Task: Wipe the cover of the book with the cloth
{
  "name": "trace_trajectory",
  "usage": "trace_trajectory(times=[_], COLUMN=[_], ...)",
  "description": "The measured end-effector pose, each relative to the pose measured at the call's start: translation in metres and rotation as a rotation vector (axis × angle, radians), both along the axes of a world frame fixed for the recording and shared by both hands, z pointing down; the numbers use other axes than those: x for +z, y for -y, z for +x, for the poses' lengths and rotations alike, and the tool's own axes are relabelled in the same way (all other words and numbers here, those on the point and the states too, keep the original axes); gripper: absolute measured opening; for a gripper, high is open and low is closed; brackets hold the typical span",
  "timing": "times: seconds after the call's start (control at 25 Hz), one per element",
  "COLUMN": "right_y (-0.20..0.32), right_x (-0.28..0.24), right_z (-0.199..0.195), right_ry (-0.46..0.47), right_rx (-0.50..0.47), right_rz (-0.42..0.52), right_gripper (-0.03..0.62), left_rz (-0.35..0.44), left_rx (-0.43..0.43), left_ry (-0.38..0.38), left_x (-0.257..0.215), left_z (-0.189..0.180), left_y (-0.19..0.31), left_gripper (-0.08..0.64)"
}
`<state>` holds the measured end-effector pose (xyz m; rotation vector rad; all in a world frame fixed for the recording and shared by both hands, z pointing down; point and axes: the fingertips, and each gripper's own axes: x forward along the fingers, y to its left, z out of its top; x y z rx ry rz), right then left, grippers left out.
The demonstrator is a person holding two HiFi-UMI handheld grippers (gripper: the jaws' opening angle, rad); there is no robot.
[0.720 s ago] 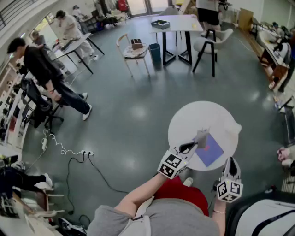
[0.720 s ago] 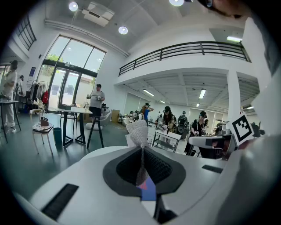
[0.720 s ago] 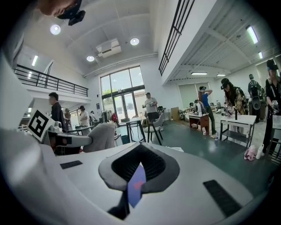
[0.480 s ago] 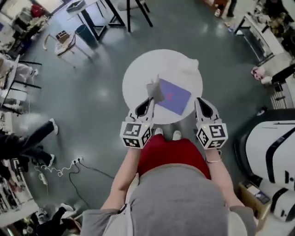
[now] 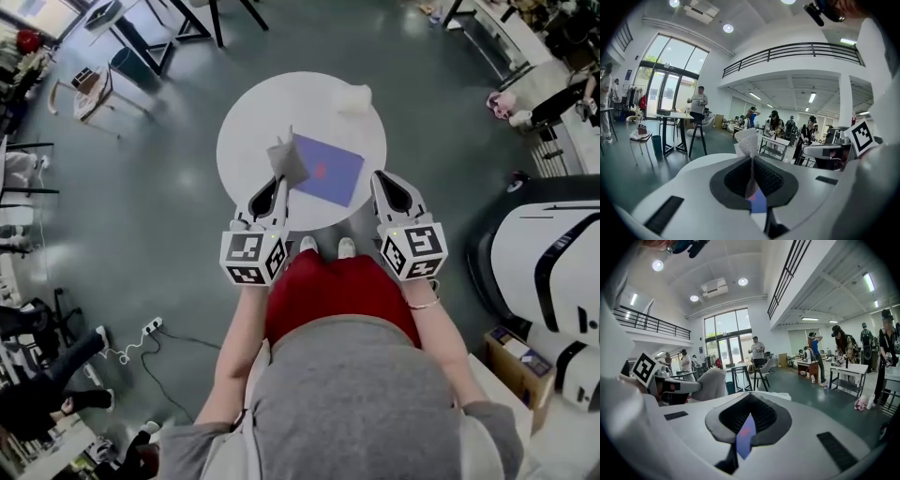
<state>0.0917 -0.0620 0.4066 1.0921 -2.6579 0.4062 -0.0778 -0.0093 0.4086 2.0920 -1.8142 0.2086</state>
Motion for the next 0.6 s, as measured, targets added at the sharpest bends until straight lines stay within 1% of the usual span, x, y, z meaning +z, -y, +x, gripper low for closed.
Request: trace_trajectory(times=[0.36, 0.44, 0.6], right_y=[0.003, 0.002, -0.002], right_x=[0.009, 0.014, 0.024], right_z=[0.000, 0.001, 0.001], right_ry=[-0.002, -0.016, -0.066], right_rx=[0.010, 0.016, 0.042], right_rz=[-0.023, -0.030, -0.049], right_gripper=[0.030, 0.031, 0.031], left_rz=[-0.015, -0.039, -0.100], left_rx=[0.002, 0.016, 0.076], left_ry=[-0.015, -0.021, -0.033], left_x=[0.008, 0.013, 0.022], left_z=[-0.004, -0.006, -0.011], left_y=[0.000, 0.001, 0.009], left_gripper=[0.025, 0.025, 0.025])
